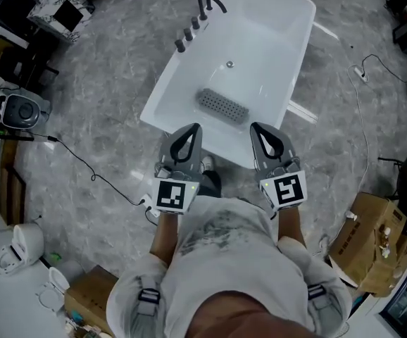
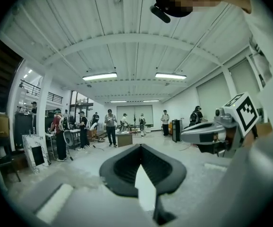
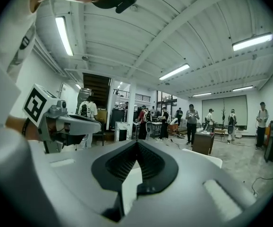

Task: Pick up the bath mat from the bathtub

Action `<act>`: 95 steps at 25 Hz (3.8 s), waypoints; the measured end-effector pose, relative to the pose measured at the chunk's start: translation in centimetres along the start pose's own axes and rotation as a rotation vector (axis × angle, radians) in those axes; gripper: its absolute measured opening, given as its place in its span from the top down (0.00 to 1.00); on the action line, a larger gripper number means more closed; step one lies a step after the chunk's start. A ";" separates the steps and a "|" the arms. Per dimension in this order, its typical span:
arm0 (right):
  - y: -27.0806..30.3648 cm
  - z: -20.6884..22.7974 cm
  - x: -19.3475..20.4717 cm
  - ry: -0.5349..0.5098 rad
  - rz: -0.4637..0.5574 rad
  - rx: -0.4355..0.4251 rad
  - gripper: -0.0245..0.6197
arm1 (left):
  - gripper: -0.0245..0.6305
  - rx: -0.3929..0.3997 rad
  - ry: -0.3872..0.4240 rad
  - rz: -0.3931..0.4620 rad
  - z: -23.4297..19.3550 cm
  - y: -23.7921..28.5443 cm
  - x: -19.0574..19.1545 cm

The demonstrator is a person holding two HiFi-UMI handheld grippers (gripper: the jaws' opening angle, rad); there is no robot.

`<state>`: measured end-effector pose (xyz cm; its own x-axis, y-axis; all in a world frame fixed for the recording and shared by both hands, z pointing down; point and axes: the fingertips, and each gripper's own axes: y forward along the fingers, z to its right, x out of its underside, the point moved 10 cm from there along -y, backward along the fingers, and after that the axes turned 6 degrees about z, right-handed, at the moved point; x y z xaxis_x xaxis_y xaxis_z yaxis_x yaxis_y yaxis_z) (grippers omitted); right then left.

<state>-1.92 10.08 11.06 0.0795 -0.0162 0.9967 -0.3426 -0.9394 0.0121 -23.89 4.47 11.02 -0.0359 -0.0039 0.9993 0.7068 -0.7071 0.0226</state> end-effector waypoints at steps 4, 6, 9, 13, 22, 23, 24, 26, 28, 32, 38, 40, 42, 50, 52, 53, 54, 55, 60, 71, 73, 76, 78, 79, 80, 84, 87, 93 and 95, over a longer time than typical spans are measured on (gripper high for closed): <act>3.7 1.0 0.4 0.004 -0.024 0.048 0.96 | 0.96 0.051 -0.009 -0.019 -3.5 3.3 0.5; 5.4 1.3 0.7 0.011 -0.052 0.071 0.96 | 0.96 0.080 -0.014 -0.025 -5.1 5.0 1.0; 7.5 1.7 1.4 0.029 -0.096 0.109 0.96 | 0.96 0.126 -0.020 -0.032 -7.1 7.2 1.9; 9.5 2.2 3.0 0.018 -0.110 0.158 0.96 | 0.96 0.184 -0.028 -0.049 -9.4 9.7 3.3; 12.5 2.7 4.8 0.051 -0.198 0.242 0.96 | 0.96 0.275 -0.064 -0.078 -12.2 13.6 5.9; 12.7 2.7 4.8 0.056 -0.204 0.249 0.96 | 0.96 0.282 -0.069 -0.081 -12.2 13.9 6.0; 12.8 2.6 4.9 0.059 -0.210 0.255 0.96 | 0.96 0.290 -0.072 -0.084 -12.3 14.1 6.1; 12.9 2.5 5.0 0.062 -0.220 0.265 0.96 | 0.96 0.305 -0.076 -0.087 -12.4 14.5 6.4; 12.9 2.6 5.2 0.063 -0.224 0.274 0.96 | 0.96 0.315 -0.082 -0.087 -12.2 14.8 6.6; 12.3 3.0 5.3 0.064 -0.227 0.283 0.96 | 0.96 0.325 -0.095 -0.093 -11.2 15.1 6.7; 11.1 3.9 5.2 0.067 -0.207 0.277 0.96 | 0.96 0.340 -0.086 -0.078 -9.1 15.3 6.2; 10.6 4.3 5.6 0.073 -0.199 0.271 0.96 | 0.96 0.341 -0.072 -0.080 -8.3 15.4 6.1; 10.0 4.8 5.9 0.080 -0.191 0.264 0.96 | 0.96 0.335 -0.064 -0.087 -7.3 15.7 6.0; 7.2 6.8 7.1 0.133 -0.158 0.197 0.96 | 0.96 0.311 -0.021 -0.118 -1.9 17.7 6.0; 6.5 7.4 7.4 0.155 -0.148 0.188 0.96 | 0.96 0.310 -0.010 -0.128 -0.4 18.2 6.1; 6.1 7.7 7.5 0.165 -0.145 0.184 0.96 | 0.96 0.311 -0.004 -0.131 0.2 18.4 6.1; 5.7 8.0 7.7 0.173 -0.144 0.182 0.96 | 0.96 0.313 0.002 -0.134 0.8 18.6 6.1; 5.5 8.3 8.0 0.181 -0.145 0.182 0.96 | 0.96 0.316 0.006 -0.137 1.3 18.8 6.2; 4.4 9.3 9.5 0.197 -0.154 0.225 0.96 | 0.96 0.359 0.009 -0.167 2.4 19.6 7.4; 5.5 8.3 14.5 0.231 -0.225 0.427 0.96 | 0.96 0.539 0.058 -0.225 -0.7 22.0 13.1; 6.2 7.4 15.7 0.247 -0.246 0.479 0.96 | 0.96 0.576 0.056 -0.228 -2.1 22.6 14.2; 7.5 6.5 17.6 0.264 -0.266 0.547 0.96 | 0.96 0.628 0.068 -0.227 -3.9 23.7 15.9; 8.2 6.0 18.7 0.274 -0.282 0.578 0.96 | 0.96 0.660 0.075 -0.239 -4.9 24.4 17.3; 8.5 5.8 19.3 0.279 -0.291 0.589 0.96 | 0.96 0.670 0.074 -0.248 -5.3 24.7 18.0; 8.8 5.6 19.8 0.283 -0.301 0.597 0.96 | 0.96 0.678 0.072 -0.260 -5.6 25.1 18.8; 9.9 5.8 22.6 0.292 -0.335 0.610 0.96 | 0.96 0.712 0.081 -0.282 -6.3 27.0 22.2; 10.9 5.9 24.8 0.287 -0.363 0.615 0.96 | 0.96 0.735 0.083 -0.308 -6.7 28.1 25.0; 12.1 6.3 28.8 0.316 -0.407 0.601 0.96 | 0.96 0.763 0.085 -0.355 -7.1 30.1 30.3; 12.6 6.5 30.0 0.320 -0.413 0.592 0.96 | 0.96 0.777 0.096 -0.360 -7.2 30.7 31.9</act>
<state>2.28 -4.44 40.62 -0.2124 0.3885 0.8966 0.2189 -0.8753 0.4311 -8.36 -22.45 43.38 -0.3857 0.0434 0.9216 0.9226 0.0073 0.3858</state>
